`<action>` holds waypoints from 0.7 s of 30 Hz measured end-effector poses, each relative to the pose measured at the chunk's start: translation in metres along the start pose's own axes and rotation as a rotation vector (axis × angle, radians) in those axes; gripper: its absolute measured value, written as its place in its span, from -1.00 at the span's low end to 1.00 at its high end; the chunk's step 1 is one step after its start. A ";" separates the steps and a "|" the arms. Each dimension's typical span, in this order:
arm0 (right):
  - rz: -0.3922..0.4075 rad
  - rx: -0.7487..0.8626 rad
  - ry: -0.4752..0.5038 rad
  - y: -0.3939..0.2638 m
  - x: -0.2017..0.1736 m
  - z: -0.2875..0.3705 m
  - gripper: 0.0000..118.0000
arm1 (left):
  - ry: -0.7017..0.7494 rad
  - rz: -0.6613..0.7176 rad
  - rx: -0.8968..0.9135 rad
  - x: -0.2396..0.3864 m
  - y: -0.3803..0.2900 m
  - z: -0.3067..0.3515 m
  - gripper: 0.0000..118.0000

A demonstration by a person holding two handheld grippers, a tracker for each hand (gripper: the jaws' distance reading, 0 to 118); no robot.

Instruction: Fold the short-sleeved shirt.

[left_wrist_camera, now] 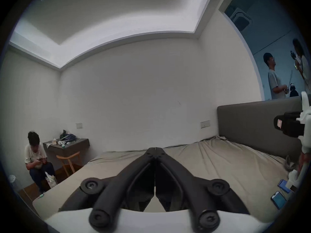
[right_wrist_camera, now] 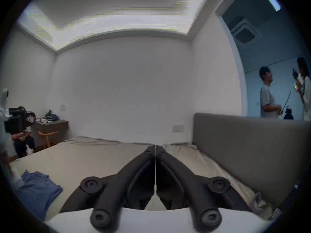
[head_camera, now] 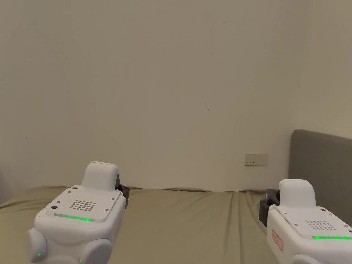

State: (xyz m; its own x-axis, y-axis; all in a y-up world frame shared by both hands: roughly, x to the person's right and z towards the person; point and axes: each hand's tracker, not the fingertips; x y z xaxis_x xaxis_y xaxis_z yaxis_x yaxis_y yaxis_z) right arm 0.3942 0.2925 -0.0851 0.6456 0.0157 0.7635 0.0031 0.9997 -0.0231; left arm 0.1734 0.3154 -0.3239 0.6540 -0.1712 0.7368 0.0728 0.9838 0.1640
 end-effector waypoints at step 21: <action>0.160 -0.264 0.783 -0.131 -0.321 0.044 -0.94 | 0.598 0.065 -0.491 -0.217 -0.170 0.209 -1.00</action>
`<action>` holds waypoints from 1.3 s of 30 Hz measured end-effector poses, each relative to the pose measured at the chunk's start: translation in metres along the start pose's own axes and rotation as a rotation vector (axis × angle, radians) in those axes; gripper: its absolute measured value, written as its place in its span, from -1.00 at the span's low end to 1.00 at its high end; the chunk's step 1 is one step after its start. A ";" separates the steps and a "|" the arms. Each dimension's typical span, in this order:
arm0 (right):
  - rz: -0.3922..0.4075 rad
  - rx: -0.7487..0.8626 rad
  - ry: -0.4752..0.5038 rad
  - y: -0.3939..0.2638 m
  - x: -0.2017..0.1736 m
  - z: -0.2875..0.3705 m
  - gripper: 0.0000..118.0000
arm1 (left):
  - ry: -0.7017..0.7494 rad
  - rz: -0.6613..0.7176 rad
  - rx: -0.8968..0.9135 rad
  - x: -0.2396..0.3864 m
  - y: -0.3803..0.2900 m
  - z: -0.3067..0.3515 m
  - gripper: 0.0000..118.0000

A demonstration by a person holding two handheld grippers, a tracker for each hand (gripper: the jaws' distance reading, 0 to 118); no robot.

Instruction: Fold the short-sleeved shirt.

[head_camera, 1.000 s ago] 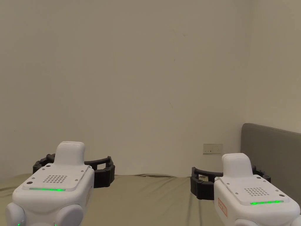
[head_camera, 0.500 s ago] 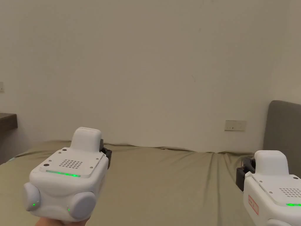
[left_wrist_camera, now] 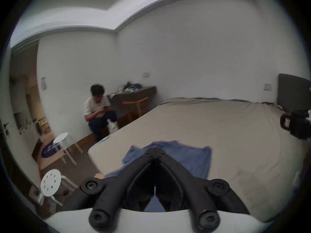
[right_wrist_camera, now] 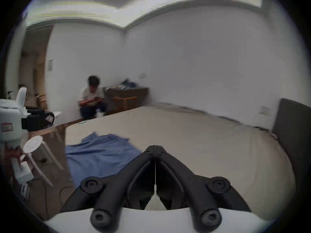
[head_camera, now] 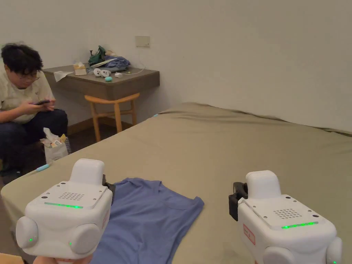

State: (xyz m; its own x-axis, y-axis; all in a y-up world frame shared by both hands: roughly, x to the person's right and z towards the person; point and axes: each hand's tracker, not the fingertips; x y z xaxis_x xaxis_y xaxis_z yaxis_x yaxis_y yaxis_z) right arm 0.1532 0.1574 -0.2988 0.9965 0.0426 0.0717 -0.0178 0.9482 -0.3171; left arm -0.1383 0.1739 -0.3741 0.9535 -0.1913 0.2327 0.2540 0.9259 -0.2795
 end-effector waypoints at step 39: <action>-0.082 -0.263 -0.191 -0.079 0.145 -0.086 -0.94 | -0.297 -0.048 -0.418 0.119 -0.102 -0.261 -0.91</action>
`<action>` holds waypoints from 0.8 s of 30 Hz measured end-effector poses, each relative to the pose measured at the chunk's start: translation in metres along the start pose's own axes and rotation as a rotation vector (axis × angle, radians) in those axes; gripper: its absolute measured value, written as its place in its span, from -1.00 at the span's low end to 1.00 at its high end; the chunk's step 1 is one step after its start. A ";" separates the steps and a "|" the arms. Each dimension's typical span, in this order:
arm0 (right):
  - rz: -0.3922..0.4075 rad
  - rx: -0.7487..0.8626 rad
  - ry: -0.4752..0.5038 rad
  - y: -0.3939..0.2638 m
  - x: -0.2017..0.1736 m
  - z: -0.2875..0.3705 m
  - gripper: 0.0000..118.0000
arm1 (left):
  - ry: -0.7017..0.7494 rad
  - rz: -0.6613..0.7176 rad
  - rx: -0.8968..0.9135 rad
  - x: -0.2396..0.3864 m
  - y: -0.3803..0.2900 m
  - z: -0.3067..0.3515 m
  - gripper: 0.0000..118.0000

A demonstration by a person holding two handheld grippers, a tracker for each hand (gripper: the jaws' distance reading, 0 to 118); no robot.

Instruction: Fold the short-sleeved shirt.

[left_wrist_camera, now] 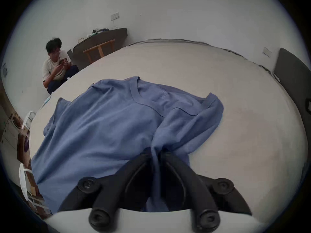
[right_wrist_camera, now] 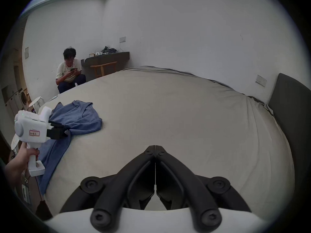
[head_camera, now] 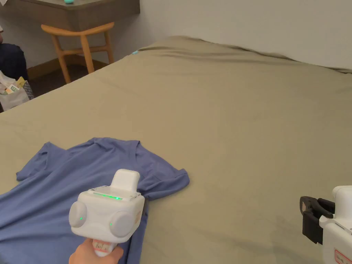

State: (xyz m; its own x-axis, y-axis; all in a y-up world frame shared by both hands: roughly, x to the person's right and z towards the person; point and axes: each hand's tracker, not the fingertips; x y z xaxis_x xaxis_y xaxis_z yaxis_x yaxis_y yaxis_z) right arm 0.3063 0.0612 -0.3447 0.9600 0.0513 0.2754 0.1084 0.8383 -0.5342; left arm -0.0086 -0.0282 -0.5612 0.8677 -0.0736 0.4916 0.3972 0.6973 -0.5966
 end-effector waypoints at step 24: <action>-0.308 0.074 -0.644 -0.133 0.232 0.293 -0.94 | -0.611 -0.465 0.120 0.381 0.046 0.122 -0.91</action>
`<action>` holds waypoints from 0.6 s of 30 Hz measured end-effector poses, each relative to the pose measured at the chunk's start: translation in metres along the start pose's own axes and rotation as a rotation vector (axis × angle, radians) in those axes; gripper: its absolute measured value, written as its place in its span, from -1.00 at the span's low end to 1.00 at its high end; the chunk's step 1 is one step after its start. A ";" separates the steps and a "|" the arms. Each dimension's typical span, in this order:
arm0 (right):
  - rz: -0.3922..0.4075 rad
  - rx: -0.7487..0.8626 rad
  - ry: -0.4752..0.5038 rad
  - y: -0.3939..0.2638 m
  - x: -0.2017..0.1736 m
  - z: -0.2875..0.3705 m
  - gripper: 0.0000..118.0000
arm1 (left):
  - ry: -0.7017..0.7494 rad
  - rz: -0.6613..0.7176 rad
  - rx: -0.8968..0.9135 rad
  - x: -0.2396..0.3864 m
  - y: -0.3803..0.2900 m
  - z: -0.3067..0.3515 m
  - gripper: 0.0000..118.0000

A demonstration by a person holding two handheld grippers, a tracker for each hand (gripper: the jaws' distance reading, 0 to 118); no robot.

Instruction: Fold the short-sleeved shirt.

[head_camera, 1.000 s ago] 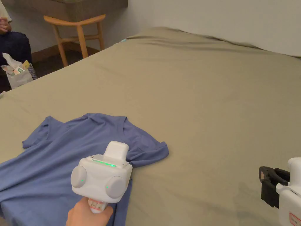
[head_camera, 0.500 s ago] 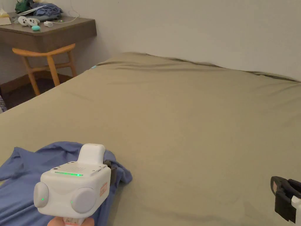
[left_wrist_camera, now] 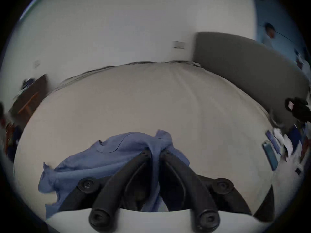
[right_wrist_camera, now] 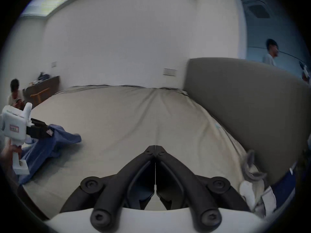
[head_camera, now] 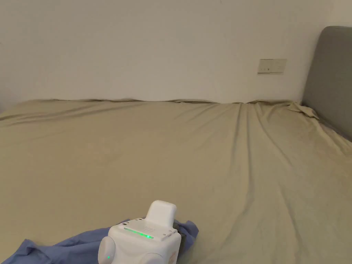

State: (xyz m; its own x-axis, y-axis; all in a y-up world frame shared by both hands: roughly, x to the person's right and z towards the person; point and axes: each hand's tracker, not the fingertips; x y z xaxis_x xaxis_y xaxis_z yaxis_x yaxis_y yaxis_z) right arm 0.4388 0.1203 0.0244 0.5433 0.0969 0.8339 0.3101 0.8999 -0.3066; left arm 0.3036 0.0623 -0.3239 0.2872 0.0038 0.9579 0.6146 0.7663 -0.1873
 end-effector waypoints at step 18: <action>-0.134 -0.057 -0.183 -0.044 0.098 0.015 -0.94 | -0.349 -0.017 -0.155 0.171 0.003 -0.089 0.31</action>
State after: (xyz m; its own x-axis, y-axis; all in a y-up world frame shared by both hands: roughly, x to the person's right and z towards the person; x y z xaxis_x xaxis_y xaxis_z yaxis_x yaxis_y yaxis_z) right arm 0.4664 0.0962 0.1263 0.3449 0.0584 0.9368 0.4167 0.8848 -0.2086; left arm 0.4199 0.0084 -0.1802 0.0254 0.2312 0.9726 0.7289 0.6615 -0.1763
